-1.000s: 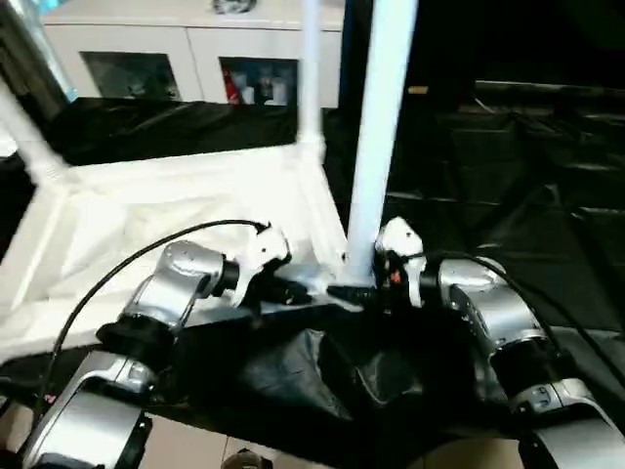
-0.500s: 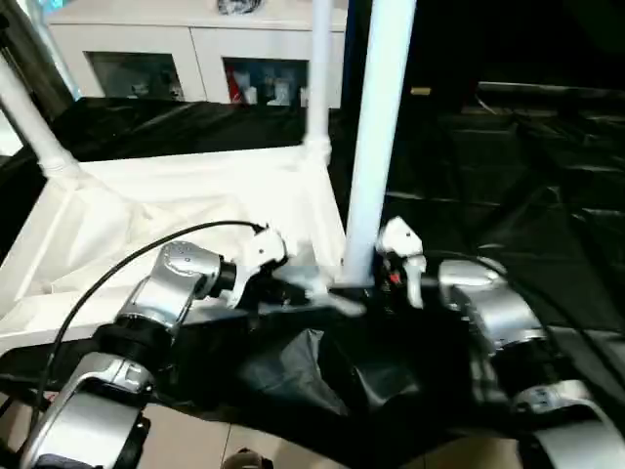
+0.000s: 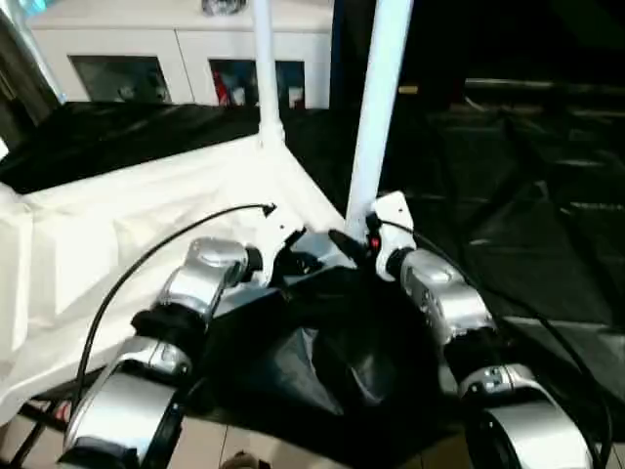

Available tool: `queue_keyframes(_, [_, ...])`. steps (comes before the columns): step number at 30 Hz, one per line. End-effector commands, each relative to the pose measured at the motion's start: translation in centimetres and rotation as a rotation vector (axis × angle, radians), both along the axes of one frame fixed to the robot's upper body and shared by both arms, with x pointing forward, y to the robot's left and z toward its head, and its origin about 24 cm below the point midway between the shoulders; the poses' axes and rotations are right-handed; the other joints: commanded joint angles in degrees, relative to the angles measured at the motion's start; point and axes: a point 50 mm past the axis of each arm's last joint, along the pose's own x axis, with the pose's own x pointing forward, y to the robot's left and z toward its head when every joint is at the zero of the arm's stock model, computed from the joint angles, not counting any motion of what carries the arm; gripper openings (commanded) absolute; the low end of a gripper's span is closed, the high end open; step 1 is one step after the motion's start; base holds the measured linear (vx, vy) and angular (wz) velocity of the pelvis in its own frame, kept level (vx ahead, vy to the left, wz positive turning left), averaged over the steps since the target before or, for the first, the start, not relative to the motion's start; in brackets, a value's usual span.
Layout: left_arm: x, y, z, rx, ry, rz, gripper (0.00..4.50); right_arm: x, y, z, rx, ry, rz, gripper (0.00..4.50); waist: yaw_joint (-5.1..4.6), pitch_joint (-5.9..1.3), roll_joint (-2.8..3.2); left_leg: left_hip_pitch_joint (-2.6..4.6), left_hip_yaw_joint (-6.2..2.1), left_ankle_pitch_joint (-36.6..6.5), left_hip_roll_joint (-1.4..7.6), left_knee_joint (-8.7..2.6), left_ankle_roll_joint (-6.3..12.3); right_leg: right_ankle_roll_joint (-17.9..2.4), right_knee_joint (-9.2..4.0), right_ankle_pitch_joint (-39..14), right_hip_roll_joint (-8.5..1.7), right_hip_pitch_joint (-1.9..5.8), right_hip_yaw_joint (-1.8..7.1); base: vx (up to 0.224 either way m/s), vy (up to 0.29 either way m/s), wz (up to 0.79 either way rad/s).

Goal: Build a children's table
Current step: Rotate leg to tighten

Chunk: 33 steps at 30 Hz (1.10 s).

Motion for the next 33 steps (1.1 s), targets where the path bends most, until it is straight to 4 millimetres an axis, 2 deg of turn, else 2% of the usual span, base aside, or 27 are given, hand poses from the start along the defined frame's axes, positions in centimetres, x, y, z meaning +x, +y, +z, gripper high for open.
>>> queue_keyframes(1, [0.4, -2.8, 2.4, -0.093, -0.097, -0.073, 0.00, -2.1, 5.7, 0.0, 0.095, 0.020, 0.305, 3.60, 0.02, -3.97, -0.53, 1.08, -0.71, -11.81, 1.14, -4.02, 2.01, -13.16, -3.90, -7.30, -2.98, 2.74, 2.13, 0.000, 0.000, 0.00])
queue_keyframes(3, [0.0, -2.3, 2.2, -0.081, -0.092, -0.130, 0.00, -2.3, 4.9, 0.2, 0.067, 0.000, 0.389, 3.78, 0.07, -4.04, -0.23, 1.06, -0.76, -11.87, 1.17, -4.02, 2.06, -13.12, -3.84, -7.13, -2.91, 2.82, 2.08, 0.000, 0.000, 0.00])
queue_keyframes(7, [-0.7, -1.6, 2.0, -0.072, -0.075, -0.206, 0.00, -2.9, 3.5, 0.1, 0.023, 0.003, 0.534, 3.78, 0.29, -4.31, -0.40, 0.84, -0.64, -9.16, 1.24, -3.58, 3.73, -14.38, -3.15, -1.35, -2.69, 3.16, 1.91, 0.000, 0.000, 0.00])
queue_keyframes(8, [-1.1, -1.3, 1.9, -0.069, -0.071, -0.254, 0.00, -3.2, 2.8, 0.2, 0.018, 0.006, 0.579, 3.78, 0.37, -4.25, -0.20, 0.79, -0.64, -8.89, 1.28, -3.57, 4.29, -14.87, -3.14, -0.94, -2.79, 3.12, 1.87, 0.000, 0.000, 0.00])
queue_keyframes(10, [-1.5, -1.0, 1.9, -0.065, -0.064, -0.298, 0.00, -3.3, 2.1, 0.3, 0.007, 0.002, 0.613, 3.78, 0.45, -4.26, -0.24, 0.91, -0.59, -9.47, 1.35, -3.52, 4.64, -15.23, -3.25, -1.45, -2.81, 3.07, 1.89, 0.000, 0.000, 0.00])
queue_keyframes(14, [-2.4, 0.1, 1.8, -0.041, -0.034, -0.401, 0.00, -3.8, 0.2, 0.5, -0.025, 0.019, 0.711, 3.78, 0.67, -4.03, -0.10, 1.25, -0.53, -12.35, 1.66, -3.78, 3.55, -15.50, -3.55, -5.23, -2.84, 2.67, 2.01, 0.000, 0.000, 0.00])
queue_keyframes(17, [-2.5, 0.6, 1.7, -0.024, -0.027, -0.430, 0.00, -4.2, -0.5, 0.4, -0.054, 0.036, 0.769, 3.78, 0.88, -3.97, -0.19, 1.21, -0.65, -13.29, 1.64, -3.94, 2.84, -14.92, -3.56, -6.79, -2.82, 2.68, 2.00, 0.000, 0.000, 0.00])
queue_keyframes(18, [-2.6, 0.8, 1.7, -0.018, -0.022, -0.435, 0.00, -4.3, -0.7, 0.4, -0.062, 0.042, 0.785, 3.78, 1.03, -3.96, -0.22, 1.27, -0.64, -13.37, 1.64, -3.94, 2.71, -14.68, -3.62, -6.92, -2.81, 2.65, 2.03, 0.000, 0.000, 0.00])
queue_keyframes(19, [-2.6, 1.0, 1.7, -0.011, -0.016, -0.442, 0.00, -4.5, -0.8, 0.4, -0.067, 0.047, 0.803, 3.78, 1.10, -3.99, -0.55, 1.25, -0.61, -13.15, 1.64, -3.92, 2.76, -14.62, -3.59, -6.79, -2.85, 2.68, 2.06, 0.000, 0.000, 0.00])
queue_keyframes(21, [-2.8, 1.3, 1.7, 0.001, -0.005, -0.464, 0.00, -4.7, -1.0, 0.4, -0.059, 0.062, 0.832, 3.78, 1.38, -4.09, -0.57, 1.19, -0.62, -12.22, 1.60, -3.80, 3.00, -14.75, -3.45, -6.54, -3.00, 2.72, 2.09, 0.000, 0.000, 0.00])
queue_keyframes(23, [-2.9, 1.5, 1.7, 0.004, -0.001, -0.476, 0.00, -4.8, -1.0, 0.5, -0.048, 0.067, 0.843, 3.47, 1.44, -4.09, -0.62, 1.11, -0.61, -11.31, 1.63, -3.77, 3.29, -14.81, -3.33, -5.80, -2.98, 2.68, 2.08, 0.000, 0.000, 0.00])
queue_keyframes(25, [-3.0, 1.5, 1.7, 0.001, 0.004, -0.482, 0.00, -4.9, -0.9, 0.5, -0.031, 0.069, 0.848, 3.47, 1.45, -4.06, -0.57, 1.16, -0.58, -11.11, 1.58, -3.76, 3.40, -14.93, -3.37, -5.83, -2.91, 2.58, 2.06, 0.000, 0.000, 0.00])
queue_keyframes(26, [-3.0, 1.5, 1.7, 0.001, 0.004, -0.482, 0.00, -4.9, -0.9, 0.5, -0.031, 0.069, 0.848, 3.25, 1.53, -4.09, -0.55, 1.17, -0.60, -11.31, 1.66, -3.79, 3.25, -14.89, -3.37, -6.49, -3.00, 2.58, 2.05, 0.000, 0.000, 0.00])
queue_keyframes(32, [-2.9, 1.4, 1.5, -0.006, 0.006, -0.456, 0.00, -5.3, -0.2, 0.2, -0.011, 0.087, 0.854, 2.91, 1.57, -4.05, -0.63, 1.17, -0.61, -11.67, 1.62, -3.85, 2.67, -14.42, -3.46, -7.61, -3.03, 2.56, 2.08, 0.000, 0.000, 0.00])
queue_keyframes(33, [-2.8, 1.2, 1.5, -0.011, 0.000, -0.433, 0.00, -5.2, 0.0, 0.1, -0.010, 0.085, 0.833, 2.76, 1.55, -4.07, -0.91, 1.16, -0.58, -11.38, 1.59, -3.82, 2.75, -14.32, -3.44, -7.43, -2.99, 2.57, 2.09, 0.000, 0.000, 0.00])
